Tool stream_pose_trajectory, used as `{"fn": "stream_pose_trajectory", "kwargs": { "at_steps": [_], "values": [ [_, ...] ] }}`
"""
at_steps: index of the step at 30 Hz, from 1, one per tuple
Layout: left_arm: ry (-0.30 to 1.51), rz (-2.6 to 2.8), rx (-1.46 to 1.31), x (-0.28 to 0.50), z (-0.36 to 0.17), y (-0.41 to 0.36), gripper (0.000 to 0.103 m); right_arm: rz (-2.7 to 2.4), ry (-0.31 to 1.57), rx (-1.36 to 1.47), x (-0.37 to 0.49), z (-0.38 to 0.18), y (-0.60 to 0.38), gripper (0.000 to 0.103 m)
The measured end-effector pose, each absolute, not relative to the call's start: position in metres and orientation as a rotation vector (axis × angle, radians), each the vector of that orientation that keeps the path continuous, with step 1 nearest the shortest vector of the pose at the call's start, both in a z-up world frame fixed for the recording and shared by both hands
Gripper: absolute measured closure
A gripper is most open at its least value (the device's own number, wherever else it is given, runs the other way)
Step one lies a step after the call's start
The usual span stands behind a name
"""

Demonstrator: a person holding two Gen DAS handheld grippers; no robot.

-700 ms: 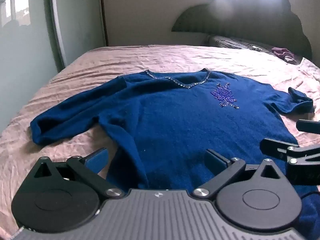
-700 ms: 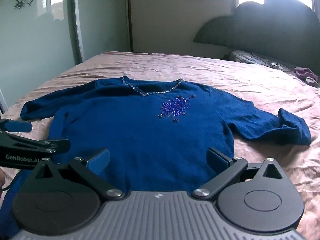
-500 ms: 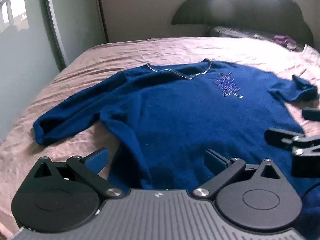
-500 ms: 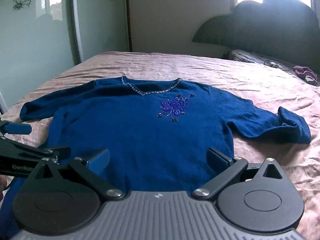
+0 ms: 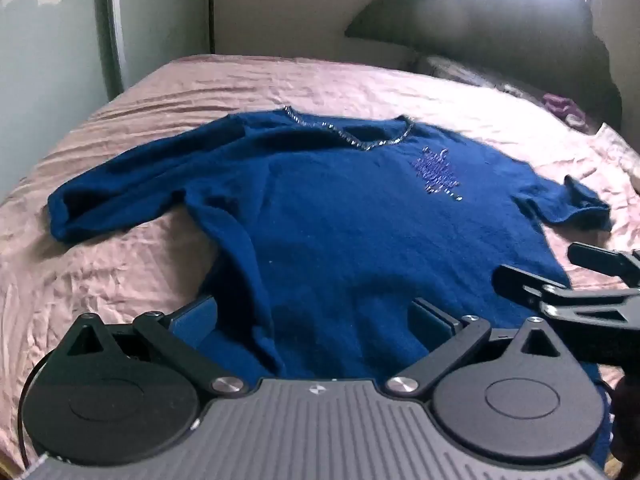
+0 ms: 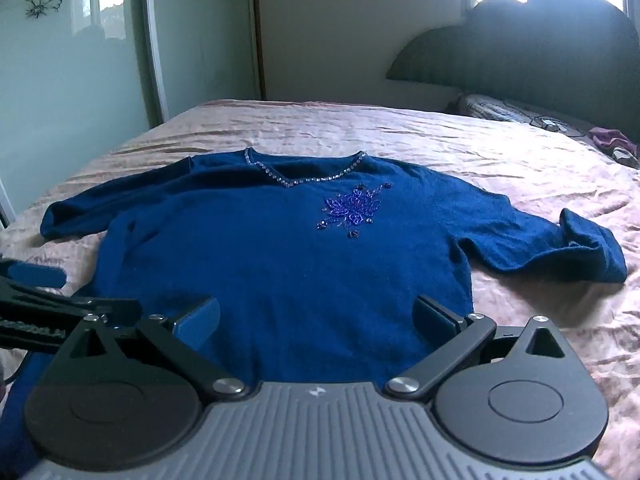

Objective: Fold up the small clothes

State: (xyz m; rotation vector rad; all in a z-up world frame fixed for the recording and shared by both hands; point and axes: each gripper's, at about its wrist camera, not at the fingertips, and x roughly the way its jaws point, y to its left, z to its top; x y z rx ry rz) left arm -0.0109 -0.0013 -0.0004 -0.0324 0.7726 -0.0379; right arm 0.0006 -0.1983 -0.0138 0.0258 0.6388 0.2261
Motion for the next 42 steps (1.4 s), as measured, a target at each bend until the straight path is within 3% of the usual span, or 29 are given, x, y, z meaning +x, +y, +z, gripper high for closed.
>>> {"fn": "stream_pose_trajectory", "kwargs": {
  "at_steps": [6, 14, 20, 23, 35, 42],
  "values": [
    [0.739, -0.053, -0.077, -0.033, 0.001, -0.004, 0.001, 0.222, 0.643, 0.048, 0.002, -0.012, -0.202, 0.000],
    [0.701, -0.066, 0.063, -0.059, -0.007, -0.012, 0.000, 0.216, 0.641, 0.053, 0.002, -0.011, -0.204, 0.000],
    [0.786, -0.131, 0.097, -0.056, -0.017, -0.018, 0.002, 0.215, 0.634, 0.052, 0.001, -0.009, -0.205, 0.000],
    [0.708, -0.089, 0.119, -0.057, -0.012, -0.014, 0.000, 0.209, 0.632, 0.053, 0.001, -0.009, -0.207, 0.000],
    [0.732, 0.102, 0.156, 0.018, -0.010, -0.010, 0.001, 0.152, 0.513, -0.033, -0.008, 0.004, -0.203, 0.000],
    [0.719, 0.130, 0.100, 0.039, -0.013, -0.003, 0.001, 0.226, 0.567, 0.033, -0.002, -0.006, -0.208, 0.000]
  ]
}}
